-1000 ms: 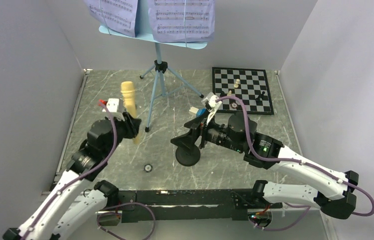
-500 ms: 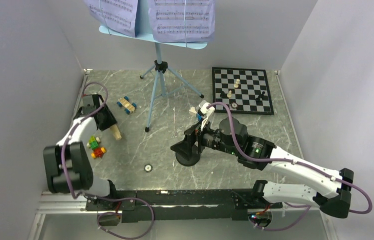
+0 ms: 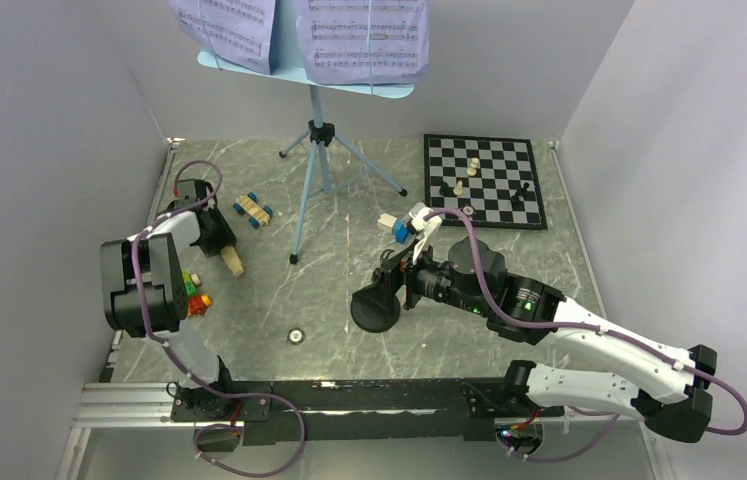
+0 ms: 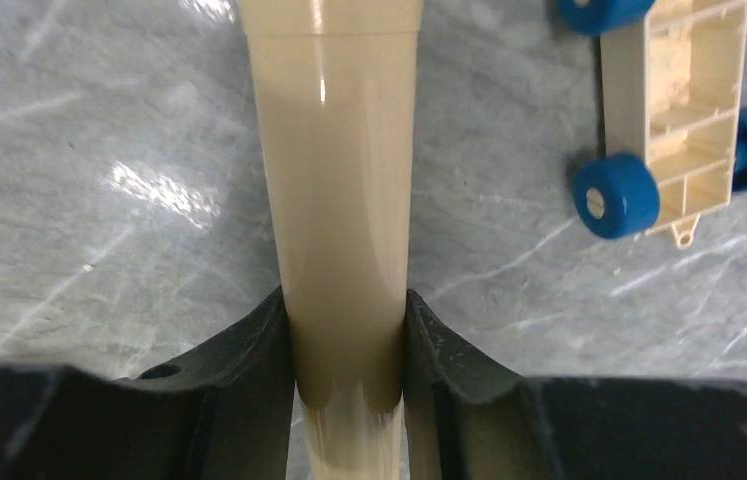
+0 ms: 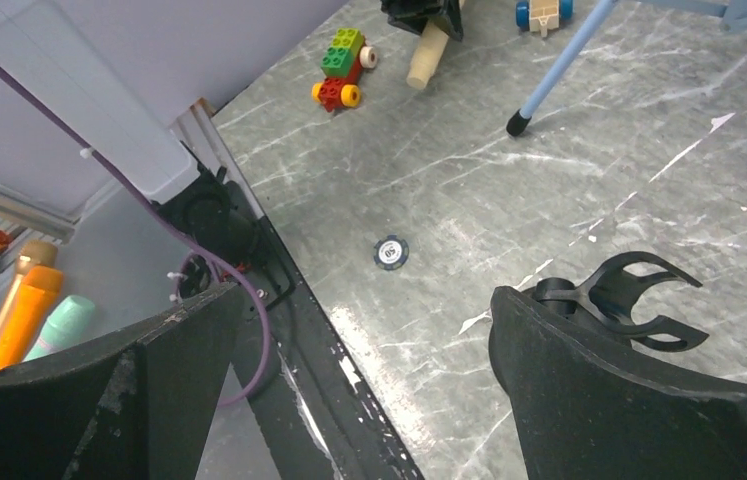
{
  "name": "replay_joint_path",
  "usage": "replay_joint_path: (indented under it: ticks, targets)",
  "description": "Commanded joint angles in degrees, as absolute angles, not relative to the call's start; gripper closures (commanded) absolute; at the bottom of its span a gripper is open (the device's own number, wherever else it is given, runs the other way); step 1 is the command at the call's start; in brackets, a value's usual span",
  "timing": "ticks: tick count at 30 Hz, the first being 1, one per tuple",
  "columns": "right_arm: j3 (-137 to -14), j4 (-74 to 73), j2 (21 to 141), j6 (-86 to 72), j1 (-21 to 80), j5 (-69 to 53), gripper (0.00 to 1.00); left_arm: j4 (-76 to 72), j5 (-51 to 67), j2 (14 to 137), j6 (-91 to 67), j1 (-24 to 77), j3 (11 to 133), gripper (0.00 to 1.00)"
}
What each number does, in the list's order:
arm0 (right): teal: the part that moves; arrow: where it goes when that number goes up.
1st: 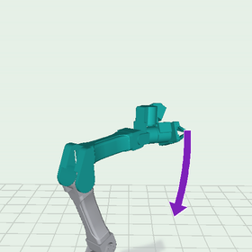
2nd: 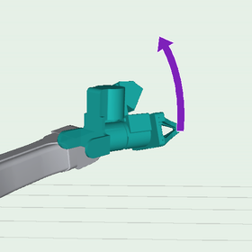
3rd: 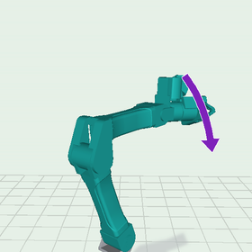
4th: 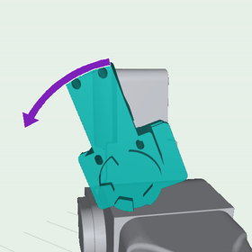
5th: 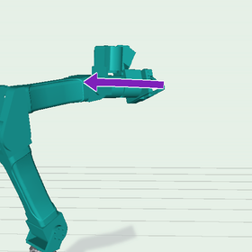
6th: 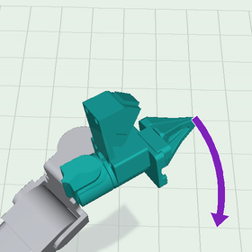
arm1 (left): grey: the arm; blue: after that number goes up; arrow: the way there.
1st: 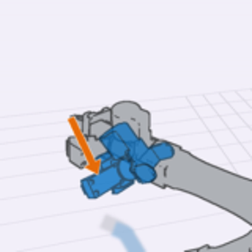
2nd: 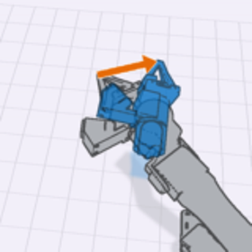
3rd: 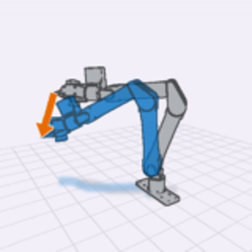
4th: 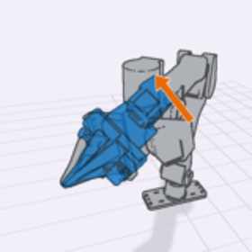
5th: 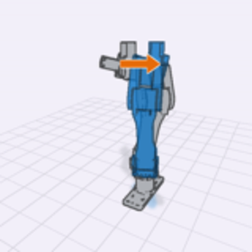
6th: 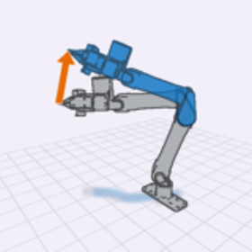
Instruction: Pack up the instrument practice props
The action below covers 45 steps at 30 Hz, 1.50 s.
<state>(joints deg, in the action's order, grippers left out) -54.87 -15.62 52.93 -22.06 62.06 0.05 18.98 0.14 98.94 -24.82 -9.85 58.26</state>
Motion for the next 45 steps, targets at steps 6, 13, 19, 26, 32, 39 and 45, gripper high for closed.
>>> replay_joint_path:
  ticks: [6, 13, 19, 26, 32, 39, 45]
  targets:
    - [-57.56, -16.49, 52.91, -20.88, 62.29, 2.05, 0.0, 24.83, -4.8, 104.42, -24.97, -9.85, 67.18, 0.63]
    - [-58.12, -18.0, 51.81, -20.12, 62.27, 3.29, 0.0, 26.33, -3.88, 106.13, -24.2, -9.85, 68.54, 0.54]
    - [-58.15, -20.36, 48.97, -19.07, 62.28, 7.0, 0.0, 26.21, -4.49, 105.12, -24.38, -9.87, 67.35, 0.41]
    - [-58.16, -20.9, 49.05, -19.47, 62.23, 6.81, 0.0, 27.4, -2.12, 97.29, -26.01, -10.02, 68.26, 0.28]
    - [-58.14, -20.53, 49.3, -19.76, 62.22, 6.59, 0.0, 27.14, 1.38, 82.09, -28.88, -9.34, 68.21, 0.11]
    - [-54.81, -20.19, 47.09, -20.66, 62.23, 10.53, 0.0, 10.2, 1.92, 55.38, -30.32, 4.91, 50.94, 0.14]
    - [-51.22, -22.89, 41.65, -22.41, 62.23, 16.35, 0.0, -4.65, 0.74, 39.84, -23.87, 25.93, 34.67, 0.14]
